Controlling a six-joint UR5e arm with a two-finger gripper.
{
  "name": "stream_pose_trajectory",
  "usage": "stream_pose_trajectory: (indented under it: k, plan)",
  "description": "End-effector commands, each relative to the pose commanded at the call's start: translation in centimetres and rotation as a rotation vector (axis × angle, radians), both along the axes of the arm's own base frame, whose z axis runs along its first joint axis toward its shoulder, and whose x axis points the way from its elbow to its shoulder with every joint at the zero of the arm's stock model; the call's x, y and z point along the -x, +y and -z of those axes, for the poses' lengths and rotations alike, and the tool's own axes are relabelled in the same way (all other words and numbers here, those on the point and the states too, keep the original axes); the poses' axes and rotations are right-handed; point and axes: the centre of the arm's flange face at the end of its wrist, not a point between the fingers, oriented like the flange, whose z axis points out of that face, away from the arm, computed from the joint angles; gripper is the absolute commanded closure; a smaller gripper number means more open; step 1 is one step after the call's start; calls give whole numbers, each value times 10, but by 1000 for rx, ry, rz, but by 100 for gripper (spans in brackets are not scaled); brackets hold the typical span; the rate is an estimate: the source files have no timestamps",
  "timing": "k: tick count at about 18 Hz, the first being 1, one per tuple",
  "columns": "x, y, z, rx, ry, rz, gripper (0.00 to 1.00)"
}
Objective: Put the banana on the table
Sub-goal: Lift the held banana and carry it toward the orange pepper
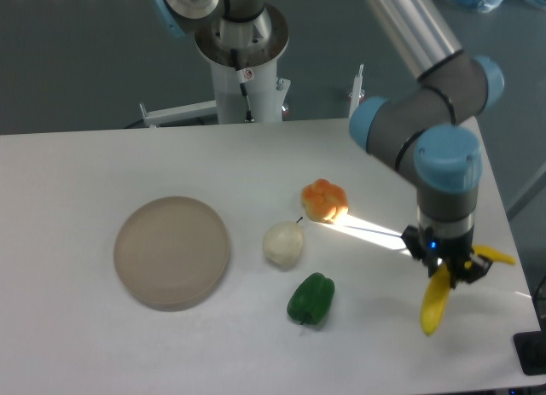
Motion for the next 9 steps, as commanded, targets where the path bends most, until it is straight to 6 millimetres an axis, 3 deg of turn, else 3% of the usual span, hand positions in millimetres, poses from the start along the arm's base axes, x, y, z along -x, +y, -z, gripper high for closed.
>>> stream_pose_trajectory:
  k: [4,7,9]
  plan:
    - [11,-48,13,38,-33,87,69]
    - [10,-71,27,52,-67,146,69]
    - [-5,-84,34,59,-89,153,70]
